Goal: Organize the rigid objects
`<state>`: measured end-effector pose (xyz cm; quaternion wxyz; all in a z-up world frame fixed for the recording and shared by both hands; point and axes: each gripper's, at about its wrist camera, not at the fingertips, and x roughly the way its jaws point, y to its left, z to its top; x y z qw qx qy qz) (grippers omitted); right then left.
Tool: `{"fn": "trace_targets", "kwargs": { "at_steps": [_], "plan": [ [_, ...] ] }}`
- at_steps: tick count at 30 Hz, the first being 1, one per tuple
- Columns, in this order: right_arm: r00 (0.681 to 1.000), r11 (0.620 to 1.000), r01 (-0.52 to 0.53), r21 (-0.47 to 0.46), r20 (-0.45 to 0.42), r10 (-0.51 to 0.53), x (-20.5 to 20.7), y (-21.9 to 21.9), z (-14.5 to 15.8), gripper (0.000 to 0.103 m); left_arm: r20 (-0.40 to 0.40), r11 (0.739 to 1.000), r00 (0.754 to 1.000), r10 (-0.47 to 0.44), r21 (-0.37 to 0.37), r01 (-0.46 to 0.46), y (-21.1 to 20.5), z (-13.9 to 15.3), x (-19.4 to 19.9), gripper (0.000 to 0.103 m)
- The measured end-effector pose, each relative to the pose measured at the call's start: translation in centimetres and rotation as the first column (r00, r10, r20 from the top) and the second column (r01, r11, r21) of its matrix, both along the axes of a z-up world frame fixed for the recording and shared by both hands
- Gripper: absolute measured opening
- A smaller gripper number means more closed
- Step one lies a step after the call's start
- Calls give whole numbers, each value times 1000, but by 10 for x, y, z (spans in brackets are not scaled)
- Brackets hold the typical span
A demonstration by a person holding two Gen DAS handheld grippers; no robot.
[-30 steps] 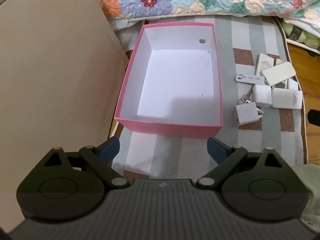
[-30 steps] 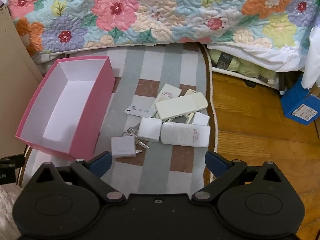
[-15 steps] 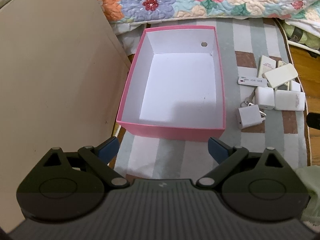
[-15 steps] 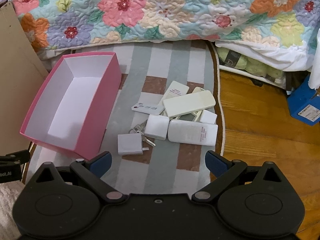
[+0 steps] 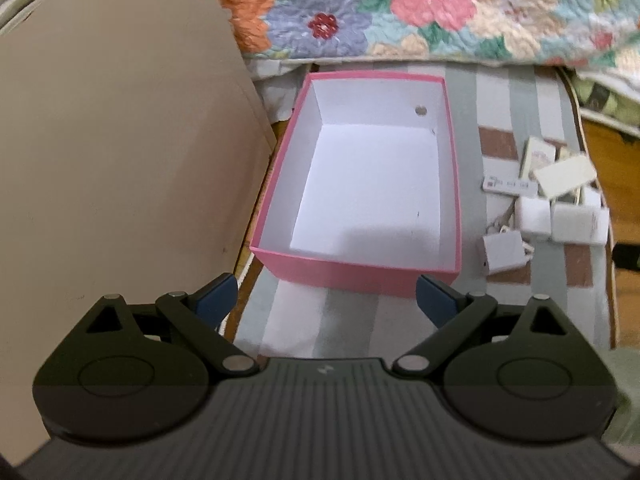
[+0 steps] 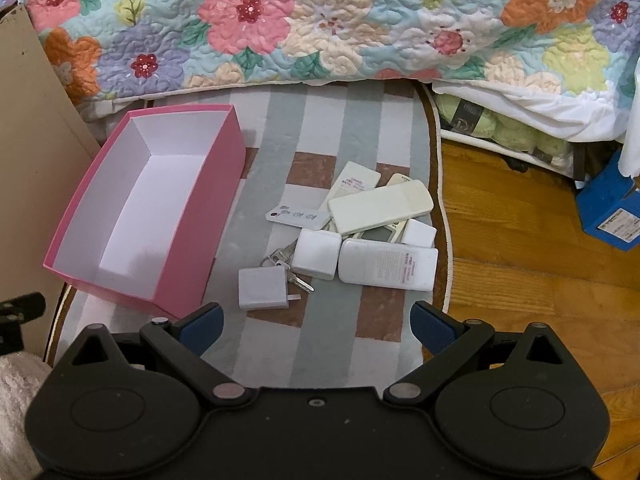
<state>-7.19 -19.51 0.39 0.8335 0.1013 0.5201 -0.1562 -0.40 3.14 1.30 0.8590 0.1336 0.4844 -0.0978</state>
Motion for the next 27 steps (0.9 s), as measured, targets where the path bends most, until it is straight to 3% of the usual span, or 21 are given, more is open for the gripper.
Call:
{"fn": "trace_targets", "kwargs": {
  "at_steps": [6, 15, 27],
  "plan": [
    [1000, 1000, -3, 3, -2, 3, 0, 0, 0, 101, -31, 994, 999, 11, -111, -14, 13, -2, 2, 97],
    [1000, 1000, -9, 14, -8, 9, 1, 0, -2, 101, 31, 1000, 1000, -1, 17, 1, 0, -4, -5, 97],
    [1000, 1000, -5, 23, -9, 6, 0, -3, -4, 101, 29, 999, 999, -14, 34, 13, -6, -6, -7, 97]
  ]
}}
